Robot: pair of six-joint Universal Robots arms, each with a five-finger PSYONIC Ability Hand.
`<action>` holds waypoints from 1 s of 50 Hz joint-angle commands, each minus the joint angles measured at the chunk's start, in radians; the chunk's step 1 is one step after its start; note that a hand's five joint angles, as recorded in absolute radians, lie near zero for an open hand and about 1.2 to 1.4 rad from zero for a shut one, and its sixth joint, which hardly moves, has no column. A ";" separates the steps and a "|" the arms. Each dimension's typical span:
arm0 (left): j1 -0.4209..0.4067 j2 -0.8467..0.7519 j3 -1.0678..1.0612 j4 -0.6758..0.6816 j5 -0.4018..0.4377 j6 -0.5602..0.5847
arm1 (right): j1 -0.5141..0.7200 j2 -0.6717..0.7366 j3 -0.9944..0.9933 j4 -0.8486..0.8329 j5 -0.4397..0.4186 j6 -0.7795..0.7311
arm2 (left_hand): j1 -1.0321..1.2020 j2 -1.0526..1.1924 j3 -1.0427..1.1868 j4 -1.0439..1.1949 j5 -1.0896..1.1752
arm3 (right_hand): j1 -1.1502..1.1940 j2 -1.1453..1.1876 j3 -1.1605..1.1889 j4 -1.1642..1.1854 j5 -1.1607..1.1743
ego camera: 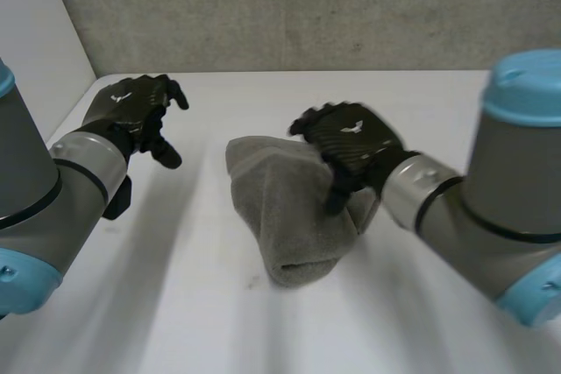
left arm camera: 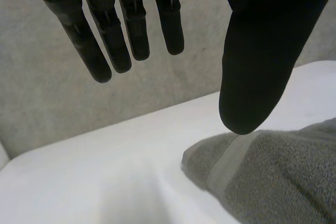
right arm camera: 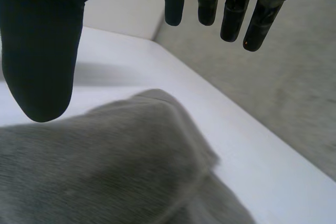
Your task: Fold the towel.
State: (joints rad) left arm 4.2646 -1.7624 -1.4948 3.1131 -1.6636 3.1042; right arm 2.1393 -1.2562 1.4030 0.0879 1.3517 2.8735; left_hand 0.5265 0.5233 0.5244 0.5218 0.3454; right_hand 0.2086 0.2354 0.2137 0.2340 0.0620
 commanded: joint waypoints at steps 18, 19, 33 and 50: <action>-0.192 -0.589 0.459 -0.048 0.401 0.459 | -0.312 -0.210 0.303 -0.020 0.001 0.038 | 0.095 0.098 0.097 0.100 0.102 | -0.034 -0.061 -0.039 -0.059 -0.062; -0.192 -0.589 0.459 -0.048 0.401 0.459 | -0.320 -0.210 0.313 -0.025 -0.003 0.038 | 0.095 0.098 0.097 0.100 0.102 | -0.034 -0.061 -0.039 -0.059 -0.062; -0.244 -0.831 0.767 -0.244 0.397 0.640 | -0.355 -0.206 0.398 -0.086 -0.051 0.033 | 0.367 0.370 0.369 0.372 0.373 | -0.034 -0.061 -0.039 -0.059 -0.062; -0.249 -0.631 0.772 -0.160 0.207 0.576 | -0.331 -0.040 0.272 -0.094 -0.056 0.064 | 0.870 0.873 0.872 0.874 0.876 | -0.034 -0.061 -0.039 -0.059 -0.062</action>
State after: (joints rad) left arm 4.0144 -2.5116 -0.6854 2.9141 -1.3466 3.7424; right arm 1.7905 -1.3993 1.7617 -0.0108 1.2942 2.9083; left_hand 1.1283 1.1969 1.1945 1.1986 0.9893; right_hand 0.2086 0.2354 0.2137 0.2340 0.0582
